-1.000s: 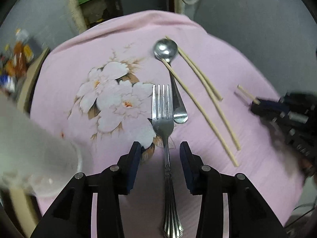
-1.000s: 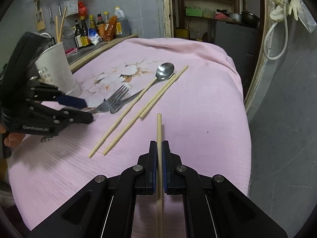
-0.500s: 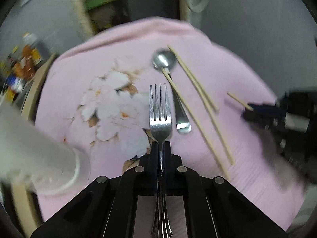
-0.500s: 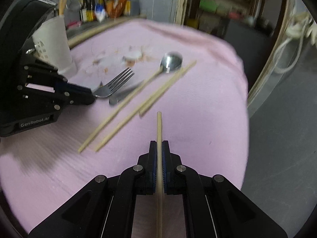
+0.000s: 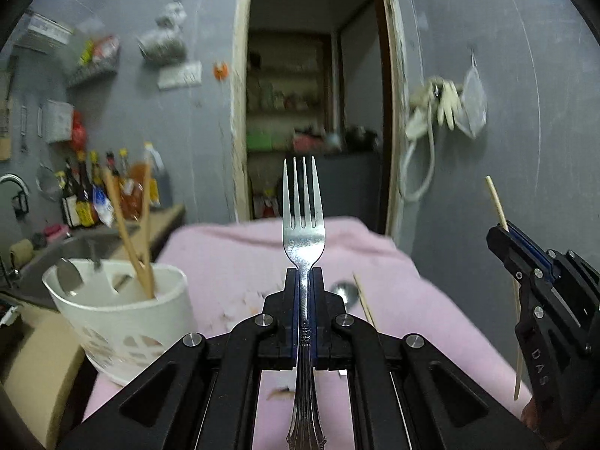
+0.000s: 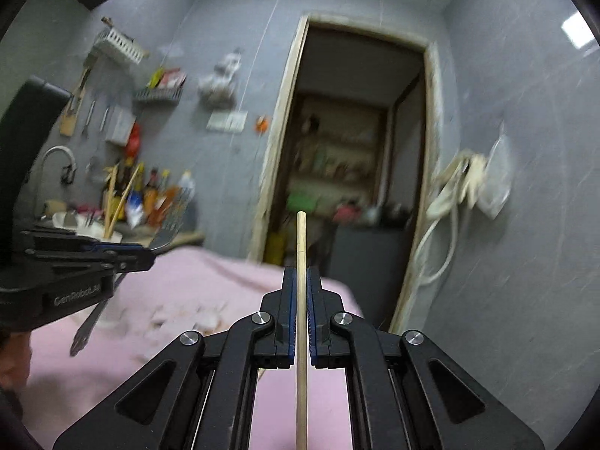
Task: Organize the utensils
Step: 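Lift the fork with the left tool toward the white holder while the right carries the chopstick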
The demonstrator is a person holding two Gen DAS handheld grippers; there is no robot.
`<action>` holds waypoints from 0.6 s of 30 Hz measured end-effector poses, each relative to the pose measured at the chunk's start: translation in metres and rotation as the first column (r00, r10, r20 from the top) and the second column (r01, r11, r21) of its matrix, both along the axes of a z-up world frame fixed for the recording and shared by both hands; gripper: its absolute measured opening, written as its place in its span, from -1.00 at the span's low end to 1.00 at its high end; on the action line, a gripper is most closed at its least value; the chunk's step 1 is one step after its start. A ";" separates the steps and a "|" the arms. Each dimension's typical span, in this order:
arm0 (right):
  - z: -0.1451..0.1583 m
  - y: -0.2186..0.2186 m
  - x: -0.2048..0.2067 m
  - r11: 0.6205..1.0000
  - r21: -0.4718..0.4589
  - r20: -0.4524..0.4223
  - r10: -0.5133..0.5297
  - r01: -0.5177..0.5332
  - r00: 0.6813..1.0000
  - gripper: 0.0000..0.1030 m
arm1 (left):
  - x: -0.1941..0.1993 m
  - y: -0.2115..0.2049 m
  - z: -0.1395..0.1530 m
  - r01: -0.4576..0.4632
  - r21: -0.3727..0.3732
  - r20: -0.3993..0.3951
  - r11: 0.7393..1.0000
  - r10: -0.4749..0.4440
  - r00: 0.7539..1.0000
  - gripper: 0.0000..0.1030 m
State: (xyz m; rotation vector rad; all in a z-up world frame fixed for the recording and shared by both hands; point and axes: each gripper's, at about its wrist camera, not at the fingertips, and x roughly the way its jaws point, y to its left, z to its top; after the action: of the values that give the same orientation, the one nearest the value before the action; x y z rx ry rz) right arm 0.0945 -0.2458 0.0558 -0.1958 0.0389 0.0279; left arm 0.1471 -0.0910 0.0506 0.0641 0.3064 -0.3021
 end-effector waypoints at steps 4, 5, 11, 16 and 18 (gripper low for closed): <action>0.014 0.010 -0.002 0.999 0.027 0.091 -0.028 0.025 0.995 -0.95 | -0.009 0.012 0.012 -0.022 -0.037 0.075 0.999 0.025 0.997 -0.96; 0.016 0.012 0.001 0.999 0.033 0.102 -0.026 0.022 0.994 -0.95 | -0.011 0.014 0.013 -0.025 -0.042 0.085 0.999 0.028 0.996 -0.96; 0.042 0.026 0.013 0.995 0.081 0.164 0.050 -0.064 0.985 -0.95 | -0.008 0.035 0.036 -0.056 -0.057 0.121 0.997 0.062 0.991 -0.96; 0.066 0.053 0.024 0.984 0.086 0.225 0.132 -0.155 0.965 -0.95 | -0.008 0.058 0.057 -0.091 -0.059 0.185 0.994 0.101 0.978 -0.96; 0.073 0.063 0.028 0.976 0.097 0.240 0.167 -0.195 0.956 -0.95 | -0.006 0.070 0.065 -0.109 -0.065 0.205 0.992 0.120 0.971 -0.96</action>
State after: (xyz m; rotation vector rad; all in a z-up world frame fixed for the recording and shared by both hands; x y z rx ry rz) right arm 0.1229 -0.1824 0.1293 -0.0811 -0.2133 0.1900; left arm 0.1407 -0.0211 0.1161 0.0254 0.0928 -0.1867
